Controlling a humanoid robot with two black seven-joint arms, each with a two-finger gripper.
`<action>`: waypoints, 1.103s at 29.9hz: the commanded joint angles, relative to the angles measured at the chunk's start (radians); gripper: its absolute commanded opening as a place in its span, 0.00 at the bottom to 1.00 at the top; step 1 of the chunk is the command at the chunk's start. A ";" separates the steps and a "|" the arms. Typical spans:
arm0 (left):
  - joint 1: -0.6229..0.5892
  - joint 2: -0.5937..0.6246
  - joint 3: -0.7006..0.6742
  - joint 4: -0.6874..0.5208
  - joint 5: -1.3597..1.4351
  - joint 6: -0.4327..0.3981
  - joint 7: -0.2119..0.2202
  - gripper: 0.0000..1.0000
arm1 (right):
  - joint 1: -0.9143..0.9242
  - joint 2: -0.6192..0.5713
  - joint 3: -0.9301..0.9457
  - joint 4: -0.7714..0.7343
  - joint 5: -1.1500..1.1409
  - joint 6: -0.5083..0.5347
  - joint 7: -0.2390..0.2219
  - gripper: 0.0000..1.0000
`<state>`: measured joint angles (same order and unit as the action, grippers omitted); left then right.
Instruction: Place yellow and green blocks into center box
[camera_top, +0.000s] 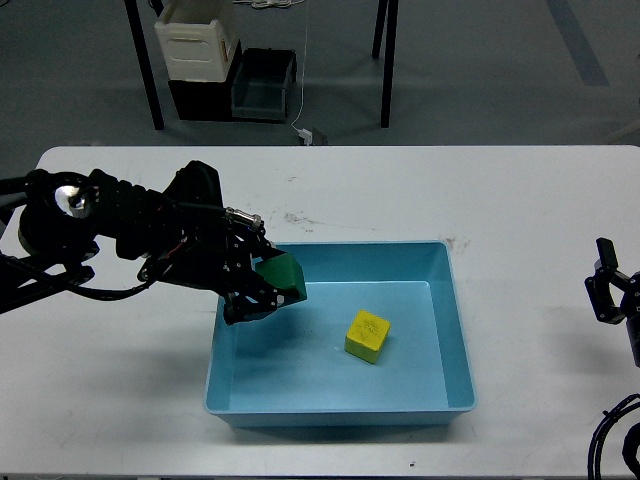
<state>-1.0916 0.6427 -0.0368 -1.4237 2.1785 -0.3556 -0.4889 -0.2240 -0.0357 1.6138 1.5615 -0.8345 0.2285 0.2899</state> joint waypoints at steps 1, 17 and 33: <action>0.010 -0.060 0.021 0.052 0.003 -0.014 0.000 0.40 | 0.002 0.002 -0.003 0.000 0.000 -0.001 0.000 1.00; 0.065 -0.087 -0.002 0.074 -0.008 -0.013 0.000 1.00 | 0.006 0.000 -0.012 0.003 0.002 0.008 -0.002 1.00; 0.399 -0.087 -0.444 0.049 -1.213 0.026 0.000 1.00 | 0.091 0.003 -0.086 -0.001 0.487 0.069 -0.141 1.00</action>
<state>-0.8092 0.5688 -0.3774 -1.3716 1.1327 -0.3605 -0.4884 -0.1416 -0.0343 1.5380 1.5607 -0.5268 0.2933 0.2057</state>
